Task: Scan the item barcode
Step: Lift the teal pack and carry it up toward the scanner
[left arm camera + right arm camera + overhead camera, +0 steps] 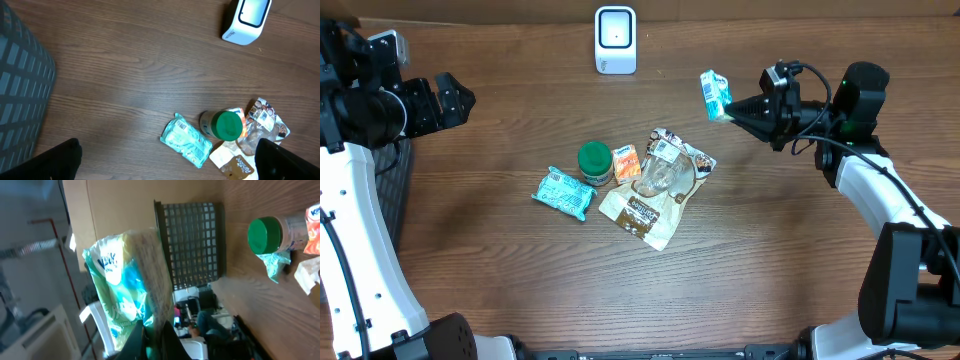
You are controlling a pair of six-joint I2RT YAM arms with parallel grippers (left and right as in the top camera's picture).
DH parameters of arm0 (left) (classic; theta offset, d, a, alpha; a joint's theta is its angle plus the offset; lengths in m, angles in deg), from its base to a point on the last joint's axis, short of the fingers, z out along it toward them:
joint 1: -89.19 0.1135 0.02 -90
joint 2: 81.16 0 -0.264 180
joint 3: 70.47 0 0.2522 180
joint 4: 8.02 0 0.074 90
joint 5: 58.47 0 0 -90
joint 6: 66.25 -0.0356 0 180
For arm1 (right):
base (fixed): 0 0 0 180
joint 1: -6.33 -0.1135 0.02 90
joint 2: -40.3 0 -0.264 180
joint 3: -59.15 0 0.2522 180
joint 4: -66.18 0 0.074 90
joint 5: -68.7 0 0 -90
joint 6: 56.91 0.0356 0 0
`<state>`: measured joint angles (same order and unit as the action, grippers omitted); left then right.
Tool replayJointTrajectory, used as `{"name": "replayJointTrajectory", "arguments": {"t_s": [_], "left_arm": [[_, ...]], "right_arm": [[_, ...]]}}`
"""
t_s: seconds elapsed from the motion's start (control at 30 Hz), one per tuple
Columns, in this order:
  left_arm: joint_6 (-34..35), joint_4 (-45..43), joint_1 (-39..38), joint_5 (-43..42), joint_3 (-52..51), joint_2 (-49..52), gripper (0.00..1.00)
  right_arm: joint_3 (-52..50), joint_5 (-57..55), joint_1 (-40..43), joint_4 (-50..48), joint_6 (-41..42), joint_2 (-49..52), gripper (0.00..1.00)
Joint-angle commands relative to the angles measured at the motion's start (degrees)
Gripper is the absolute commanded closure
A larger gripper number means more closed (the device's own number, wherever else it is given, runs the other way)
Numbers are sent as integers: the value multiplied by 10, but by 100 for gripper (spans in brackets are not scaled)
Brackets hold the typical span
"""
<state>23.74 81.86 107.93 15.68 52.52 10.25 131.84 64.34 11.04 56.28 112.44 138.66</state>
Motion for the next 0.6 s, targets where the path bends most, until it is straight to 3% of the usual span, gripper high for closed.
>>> {"name": "replayJointTrajectory", "arguments": {"t_s": [0.0,0.1,0.27,0.57], "left_arm": [[-9,0,0,-1,3,1,0],[-9,0,0,-1,3,1,0],[-9,0,0,-1,3,1,0],[-9,0,0,-1,3,1,0]], "right_arm": [[7,-33,-13,-8,30,-11,96],[7,-53,-22,-7,9,-11,96],[7,-94,-53,18,-107,-11,96],[7,-250,-126,266,-361,-9,96]]}}
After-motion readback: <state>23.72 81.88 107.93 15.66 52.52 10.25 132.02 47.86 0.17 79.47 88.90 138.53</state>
